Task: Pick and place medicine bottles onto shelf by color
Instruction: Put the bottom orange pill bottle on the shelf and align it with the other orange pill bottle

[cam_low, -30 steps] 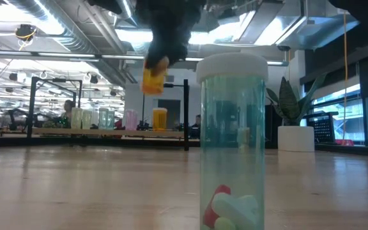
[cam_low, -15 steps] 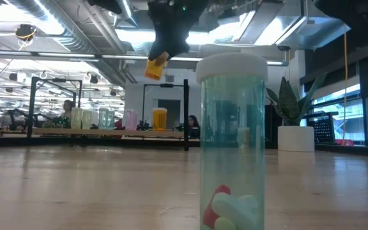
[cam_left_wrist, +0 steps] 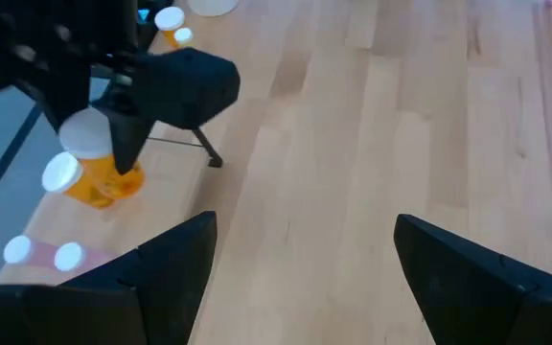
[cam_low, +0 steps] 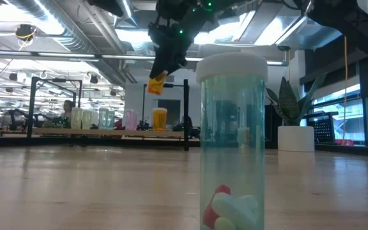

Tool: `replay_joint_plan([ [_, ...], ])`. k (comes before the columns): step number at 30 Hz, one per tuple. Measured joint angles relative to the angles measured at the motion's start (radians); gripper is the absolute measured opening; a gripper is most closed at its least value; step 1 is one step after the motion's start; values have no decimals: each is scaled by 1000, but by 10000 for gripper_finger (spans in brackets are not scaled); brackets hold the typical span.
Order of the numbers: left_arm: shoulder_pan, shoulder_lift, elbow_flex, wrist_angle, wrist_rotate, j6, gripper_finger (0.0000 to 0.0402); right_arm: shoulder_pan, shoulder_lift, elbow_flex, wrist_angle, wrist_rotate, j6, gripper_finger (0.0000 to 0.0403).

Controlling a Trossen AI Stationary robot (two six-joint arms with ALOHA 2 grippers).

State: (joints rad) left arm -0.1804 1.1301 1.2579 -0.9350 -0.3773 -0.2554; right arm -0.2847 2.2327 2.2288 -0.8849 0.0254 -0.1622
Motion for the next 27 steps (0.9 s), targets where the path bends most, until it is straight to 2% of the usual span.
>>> replay_joint_plan([
  [10, 10, 0, 0, 1, -4, 2, 312, -19, 41, 0, 23, -1, -105, 208],
  [27, 10, 0, 0, 1, -5, 2, 312, -24, 126, 0, 39, -19, -165, 208],
])
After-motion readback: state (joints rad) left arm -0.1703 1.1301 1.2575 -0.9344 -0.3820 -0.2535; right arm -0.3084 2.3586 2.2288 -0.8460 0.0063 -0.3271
